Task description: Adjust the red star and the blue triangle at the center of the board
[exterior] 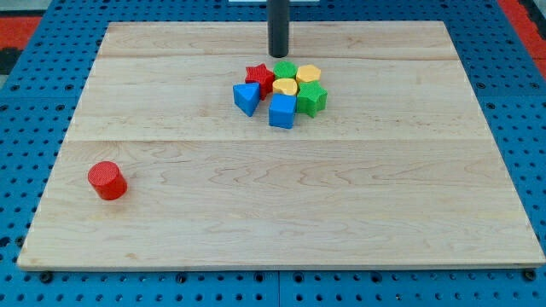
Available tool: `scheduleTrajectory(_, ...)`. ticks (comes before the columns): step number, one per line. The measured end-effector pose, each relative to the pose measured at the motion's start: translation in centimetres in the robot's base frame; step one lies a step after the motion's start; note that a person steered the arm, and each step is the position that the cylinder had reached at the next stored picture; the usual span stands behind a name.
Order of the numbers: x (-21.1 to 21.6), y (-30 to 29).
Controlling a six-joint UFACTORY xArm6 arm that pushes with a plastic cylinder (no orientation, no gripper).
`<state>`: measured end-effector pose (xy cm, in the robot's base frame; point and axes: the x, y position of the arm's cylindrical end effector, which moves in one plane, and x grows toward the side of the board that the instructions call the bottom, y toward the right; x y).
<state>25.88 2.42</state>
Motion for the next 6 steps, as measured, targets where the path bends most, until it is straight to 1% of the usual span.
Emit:
scheduleTrajectory(1, 0.4, 7.5)
scheduleTrajectory(2, 7.1, 9.8)
scheduleTrajectory(3, 17.4, 7.5)
scheduleTrajectory(4, 25.3, -0.1)
scheduleTrajectory(5, 25.9, -7.7)
scheduleTrajectory(6, 22.1, -9.7)
